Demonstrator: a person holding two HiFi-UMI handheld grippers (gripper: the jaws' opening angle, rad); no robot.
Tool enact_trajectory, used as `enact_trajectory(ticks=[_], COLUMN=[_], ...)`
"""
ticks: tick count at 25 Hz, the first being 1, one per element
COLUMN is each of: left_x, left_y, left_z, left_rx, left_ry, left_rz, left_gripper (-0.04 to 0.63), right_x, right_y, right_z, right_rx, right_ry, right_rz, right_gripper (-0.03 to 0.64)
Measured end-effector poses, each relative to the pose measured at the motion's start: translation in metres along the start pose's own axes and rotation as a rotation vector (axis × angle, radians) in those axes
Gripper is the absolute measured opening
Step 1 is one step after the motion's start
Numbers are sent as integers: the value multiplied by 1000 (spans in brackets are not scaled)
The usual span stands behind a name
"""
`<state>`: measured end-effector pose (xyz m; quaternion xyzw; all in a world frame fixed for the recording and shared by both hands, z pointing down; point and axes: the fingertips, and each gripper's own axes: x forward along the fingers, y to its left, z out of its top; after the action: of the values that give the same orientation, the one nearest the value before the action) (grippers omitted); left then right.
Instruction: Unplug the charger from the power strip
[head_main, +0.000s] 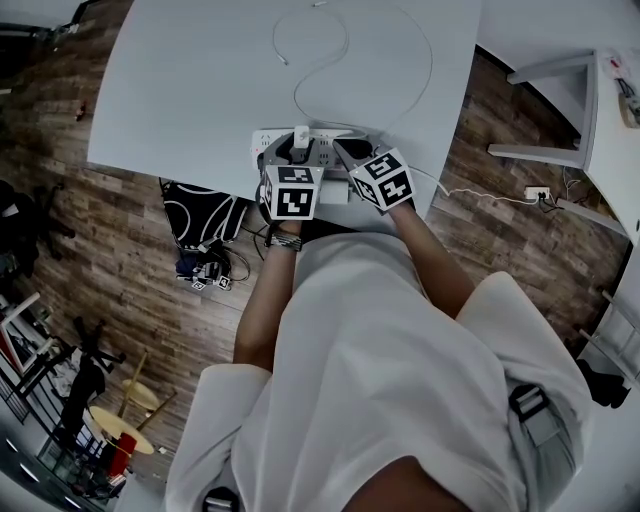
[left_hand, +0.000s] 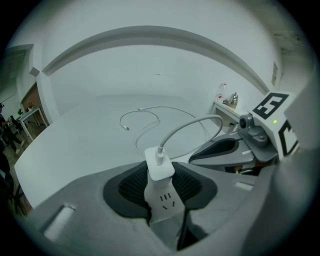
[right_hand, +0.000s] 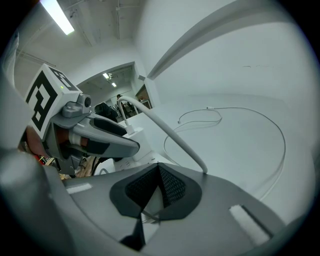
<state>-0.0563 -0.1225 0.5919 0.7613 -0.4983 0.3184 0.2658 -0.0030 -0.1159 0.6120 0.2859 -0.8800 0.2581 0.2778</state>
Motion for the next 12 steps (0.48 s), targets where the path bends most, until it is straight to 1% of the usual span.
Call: enact_trajectory(ticks=[3,12], left_x=[0,1], left_y=[-1,-1], left_z=[0,-1], left_rx=[5,63], left_ry=[-1,12], left_rz=[3,35], left_gripper=[158,156], right_x=[0,1], right_y=[0,0], right_z=[-1,0], right_rx=[2,-7], right_ry=[-1,-2], right_rz=[1,-8], right_gripper=[2,2])
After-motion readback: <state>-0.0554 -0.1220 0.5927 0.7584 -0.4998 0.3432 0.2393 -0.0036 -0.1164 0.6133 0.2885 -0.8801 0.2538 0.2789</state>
